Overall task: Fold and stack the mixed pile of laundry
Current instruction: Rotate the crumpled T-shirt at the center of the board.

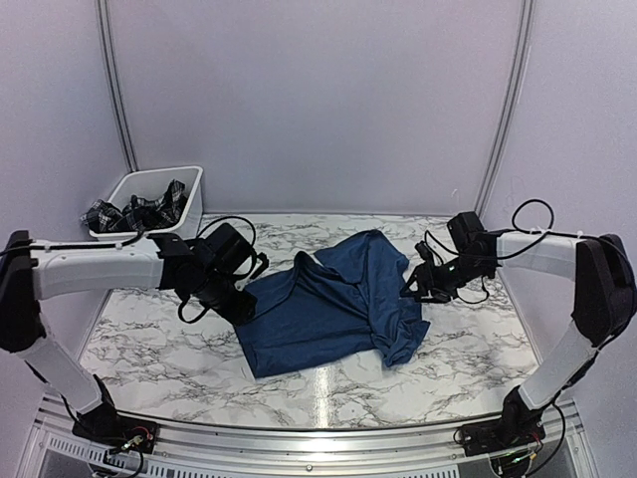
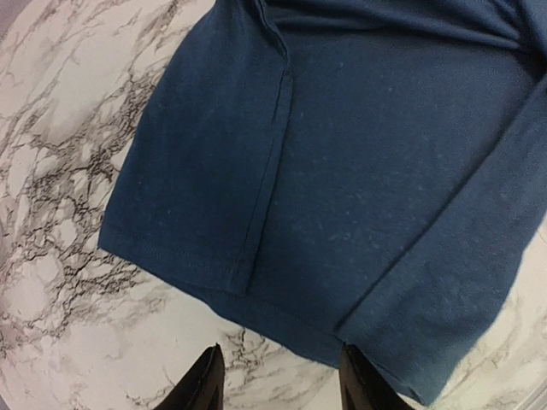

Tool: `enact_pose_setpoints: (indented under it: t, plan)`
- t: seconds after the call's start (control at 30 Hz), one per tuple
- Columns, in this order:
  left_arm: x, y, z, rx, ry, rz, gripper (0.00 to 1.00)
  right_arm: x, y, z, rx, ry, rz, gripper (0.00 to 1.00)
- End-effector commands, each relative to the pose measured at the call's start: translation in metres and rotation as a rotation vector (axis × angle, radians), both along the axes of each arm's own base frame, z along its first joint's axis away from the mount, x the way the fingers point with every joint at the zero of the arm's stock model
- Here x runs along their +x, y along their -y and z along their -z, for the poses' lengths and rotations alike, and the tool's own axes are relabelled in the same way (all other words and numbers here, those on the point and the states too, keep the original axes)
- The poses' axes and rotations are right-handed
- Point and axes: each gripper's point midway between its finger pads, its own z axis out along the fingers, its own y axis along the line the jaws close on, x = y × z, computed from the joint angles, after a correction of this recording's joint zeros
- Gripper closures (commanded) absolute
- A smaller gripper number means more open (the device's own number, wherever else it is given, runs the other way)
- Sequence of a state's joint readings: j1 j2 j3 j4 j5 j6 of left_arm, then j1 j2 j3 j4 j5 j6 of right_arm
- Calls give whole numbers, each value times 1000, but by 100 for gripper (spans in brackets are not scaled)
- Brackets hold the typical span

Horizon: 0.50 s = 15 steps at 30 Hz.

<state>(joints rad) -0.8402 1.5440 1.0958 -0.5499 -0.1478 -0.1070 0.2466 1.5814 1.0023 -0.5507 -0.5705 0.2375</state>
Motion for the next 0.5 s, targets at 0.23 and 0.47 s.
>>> enact_pose_setpoints:
  t: [0.23,0.47]
  plan:
    - [59,-15,85,103,-160,-244,62,-8,-52,36,4,-58,-127,46]
    - [112,-59,116,178,-201,-403,64,3,10,76,-111,-162,13,44]
